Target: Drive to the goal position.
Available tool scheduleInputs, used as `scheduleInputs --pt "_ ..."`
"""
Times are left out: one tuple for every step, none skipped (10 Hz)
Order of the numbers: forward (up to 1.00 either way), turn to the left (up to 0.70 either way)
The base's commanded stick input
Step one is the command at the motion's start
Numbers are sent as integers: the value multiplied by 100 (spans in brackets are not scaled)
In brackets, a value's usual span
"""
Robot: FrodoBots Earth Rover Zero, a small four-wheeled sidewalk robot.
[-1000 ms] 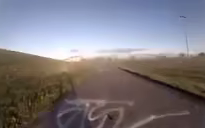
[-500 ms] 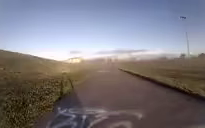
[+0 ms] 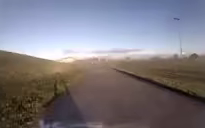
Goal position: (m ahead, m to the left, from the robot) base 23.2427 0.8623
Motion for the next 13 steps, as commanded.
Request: scheduleInputs --pt "70 -35" --pt "70 -35" --pt "70 -35" --pt "70 -35" --pt "70 -35" --pt "70 -35" --pt "70 0" --pt "70 0" --pt "70 0" --pt "70 0" --pt "70 0" --pt "70 0" --pt "70 0"
